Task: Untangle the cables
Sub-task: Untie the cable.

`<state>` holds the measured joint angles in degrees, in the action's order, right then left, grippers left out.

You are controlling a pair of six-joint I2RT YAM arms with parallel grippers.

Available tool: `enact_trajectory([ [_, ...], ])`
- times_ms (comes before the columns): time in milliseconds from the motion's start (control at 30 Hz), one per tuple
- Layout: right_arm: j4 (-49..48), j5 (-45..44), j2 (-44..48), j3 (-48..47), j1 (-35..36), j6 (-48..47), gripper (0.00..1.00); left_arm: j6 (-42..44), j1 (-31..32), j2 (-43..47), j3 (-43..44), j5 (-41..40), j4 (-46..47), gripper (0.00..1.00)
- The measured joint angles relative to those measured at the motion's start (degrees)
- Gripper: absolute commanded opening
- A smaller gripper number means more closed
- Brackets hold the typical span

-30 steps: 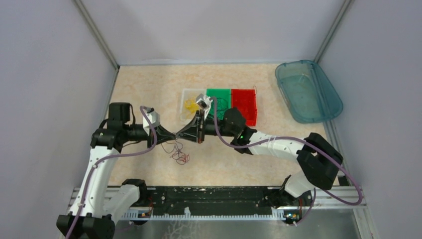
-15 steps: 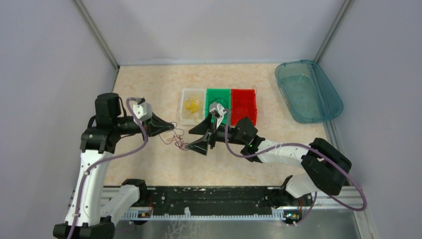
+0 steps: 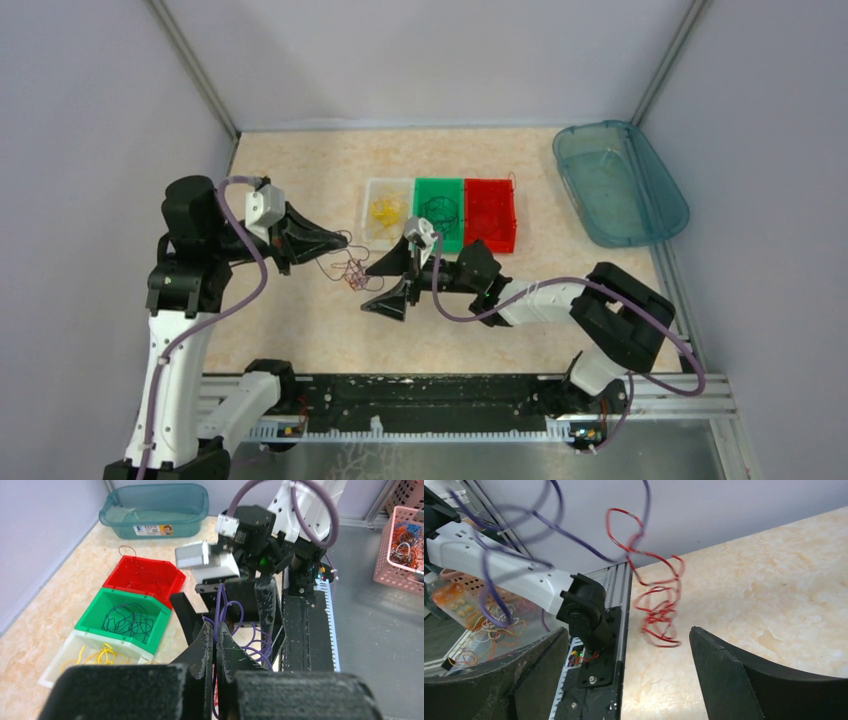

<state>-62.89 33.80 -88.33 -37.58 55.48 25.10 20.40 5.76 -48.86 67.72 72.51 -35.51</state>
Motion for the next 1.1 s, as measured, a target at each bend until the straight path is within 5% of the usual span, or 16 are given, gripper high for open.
enact_trajectory([
  [300,-1.44,-3.41,-1.57,-1.99,0.17,-0.07,0.62,-4.63,0.0,0.24,3.76,1.18,2.12,0.0],
  [467,-1.97,-4.9,-1.6,-3.56,0.17,-0.28,0.11,-6.08,0.0,0.5,3.85,1.29,2.56,0.0],
  [1100,-2.67,-9.4,-4.42,8.39,0.22,1.03,0.0,-11.08,0.0,0.46,11.37,-18.08,26.77,0.0],
])
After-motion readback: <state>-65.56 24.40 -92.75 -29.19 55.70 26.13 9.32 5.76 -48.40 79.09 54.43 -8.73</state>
